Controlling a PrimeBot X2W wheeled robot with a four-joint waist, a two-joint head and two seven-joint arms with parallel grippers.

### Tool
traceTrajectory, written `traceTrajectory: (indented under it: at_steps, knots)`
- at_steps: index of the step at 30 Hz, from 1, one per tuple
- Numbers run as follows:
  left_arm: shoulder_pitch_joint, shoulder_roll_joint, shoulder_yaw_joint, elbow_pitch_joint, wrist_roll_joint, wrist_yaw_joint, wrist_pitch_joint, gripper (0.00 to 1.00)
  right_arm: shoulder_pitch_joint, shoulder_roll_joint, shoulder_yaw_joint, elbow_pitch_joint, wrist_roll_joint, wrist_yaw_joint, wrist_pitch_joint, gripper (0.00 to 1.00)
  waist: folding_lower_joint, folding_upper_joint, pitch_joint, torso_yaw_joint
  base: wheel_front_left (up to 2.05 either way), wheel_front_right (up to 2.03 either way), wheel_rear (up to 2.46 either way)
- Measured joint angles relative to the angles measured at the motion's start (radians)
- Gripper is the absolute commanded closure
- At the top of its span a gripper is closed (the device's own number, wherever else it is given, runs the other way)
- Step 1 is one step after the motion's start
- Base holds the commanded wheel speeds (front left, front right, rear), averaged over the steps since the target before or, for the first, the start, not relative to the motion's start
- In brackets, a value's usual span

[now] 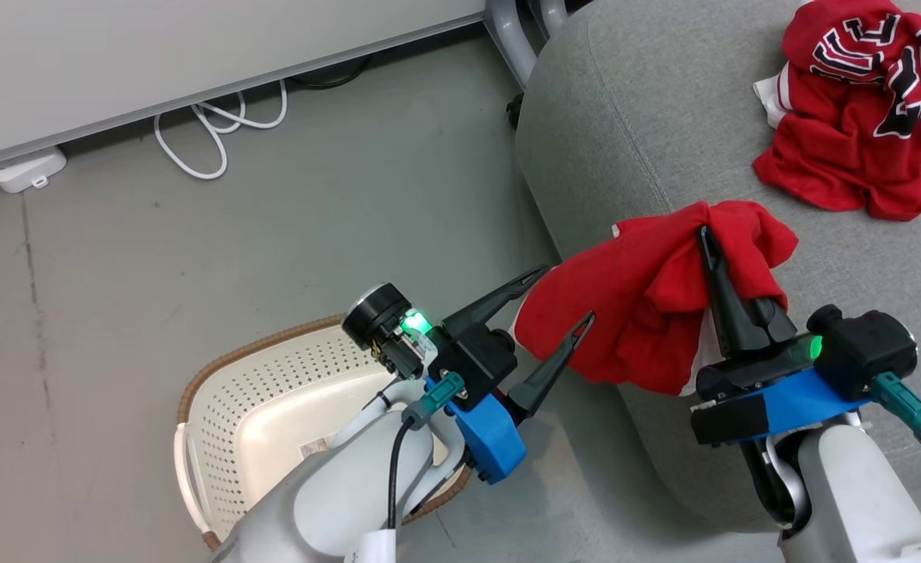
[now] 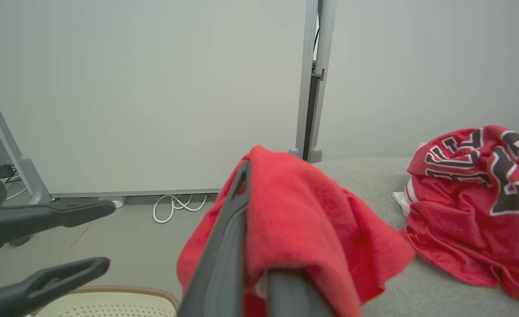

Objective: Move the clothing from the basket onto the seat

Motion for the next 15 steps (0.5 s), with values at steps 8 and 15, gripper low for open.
traceTrajectory:
  at_steps: [8,15]
  knots:
    - [-0.019,0.016,0.038,-0.025,0.001,0.006,0.0,0.0,-0.102,-0.012,-0.006,-0.03,-0.01,0.0,0.0,1.0,-0.0001,0.0,0.025,0.013,0.0,0.0,0.0]
    - [-0.07,0.044,0.074,-0.062,0.023,0.015,0.0,0.0,-0.354,-0.075,-0.093,-0.058,-0.01,0.0,0.0,1.0,0.0,0.0,0.116,0.025,0.0,0.0,0.0]
